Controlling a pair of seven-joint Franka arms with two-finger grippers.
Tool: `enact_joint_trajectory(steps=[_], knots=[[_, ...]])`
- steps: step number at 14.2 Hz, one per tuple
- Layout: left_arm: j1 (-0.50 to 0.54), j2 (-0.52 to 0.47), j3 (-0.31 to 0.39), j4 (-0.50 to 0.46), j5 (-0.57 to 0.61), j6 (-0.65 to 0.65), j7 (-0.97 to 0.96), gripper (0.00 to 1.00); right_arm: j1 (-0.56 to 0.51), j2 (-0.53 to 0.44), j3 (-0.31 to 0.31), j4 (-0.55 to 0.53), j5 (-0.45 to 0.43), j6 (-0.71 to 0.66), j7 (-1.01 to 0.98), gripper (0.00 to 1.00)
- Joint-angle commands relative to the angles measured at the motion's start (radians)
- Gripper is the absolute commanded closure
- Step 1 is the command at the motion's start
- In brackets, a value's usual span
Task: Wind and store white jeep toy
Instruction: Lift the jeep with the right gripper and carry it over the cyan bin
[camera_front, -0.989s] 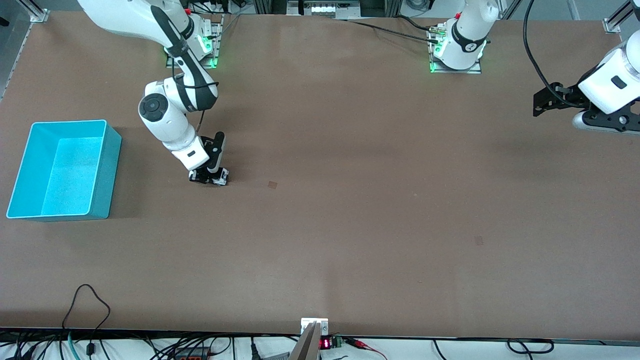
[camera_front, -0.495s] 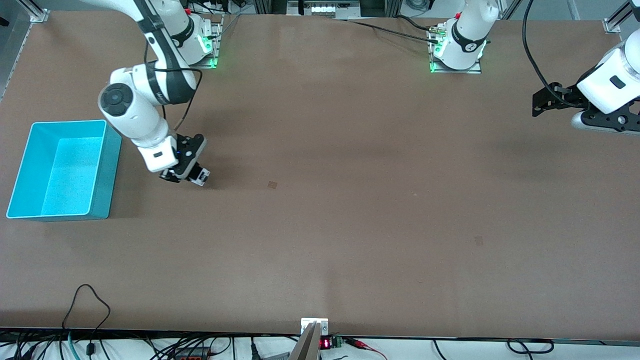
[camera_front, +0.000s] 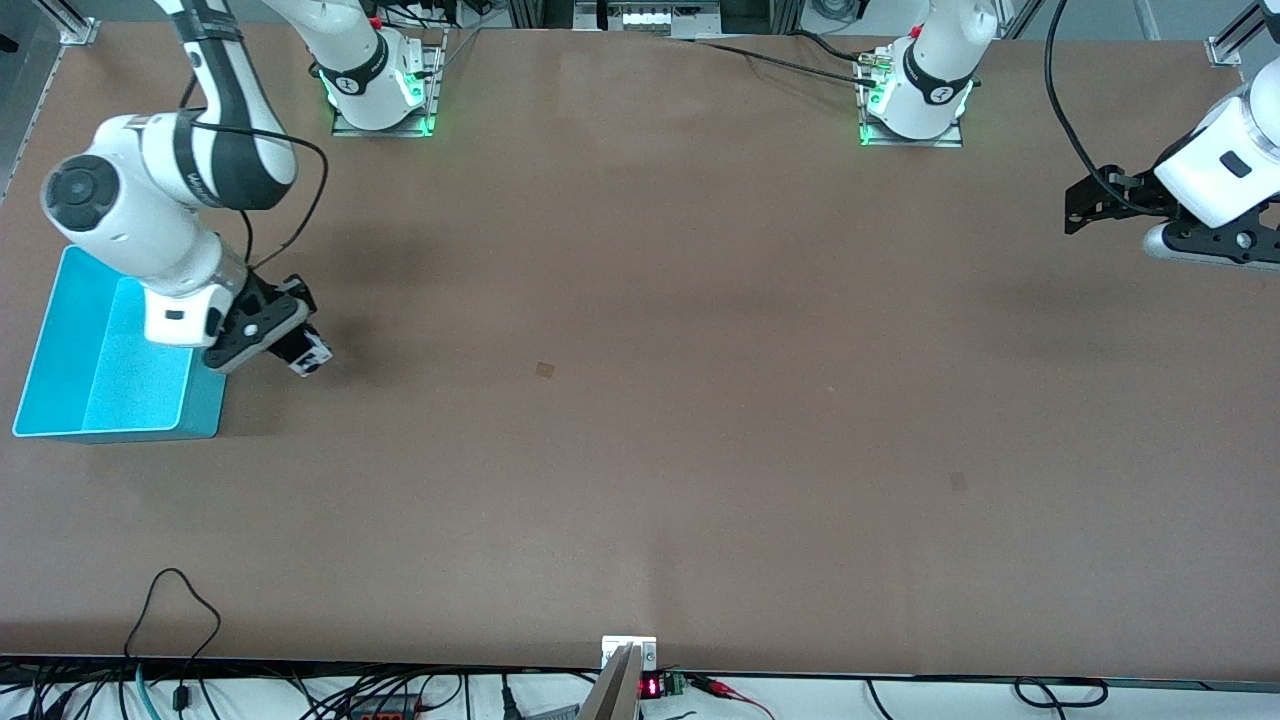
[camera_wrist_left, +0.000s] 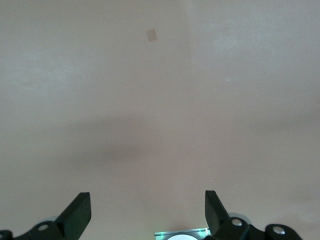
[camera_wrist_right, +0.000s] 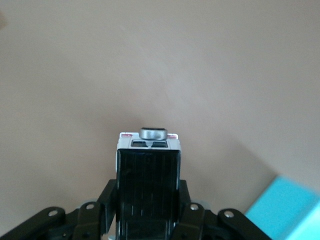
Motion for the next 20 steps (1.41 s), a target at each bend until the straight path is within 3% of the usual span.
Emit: enact_joint_trajectory(steps=[1,7,9,15,20], knots=[[0.006,-0.013,-0.005,-0.003,0.015,0.005,0.003,0.00,-0.057,-0.023,0.007,0.005,-0.060,-0.049,0.111,1.00],[-0.003,-0.013,-0.011,0.003,0.012,-0.008,-0.008,0.00,-0.222,0.012,0.008,0.057,-0.138,-0.033,0.134,1.00],[-0.003,-0.016,-0.016,0.003,0.011,-0.027,-0.009,0.00,-0.287,0.040,0.008,0.057,-0.161,0.028,0.139,1.00],[-0.008,-0.013,-0.016,0.005,0.009,-0.024,-0.009,0.00,-0.436,0.133,0.010,0.049,-0.163,0.124,0.131,1.00],[-0.008,-0.014,-0.016,0.005,-0.006,-0.025,-0.006,0.00,-0.500,0.234,0.010,0.043,-0.163,0.237,0.127,1.00]])
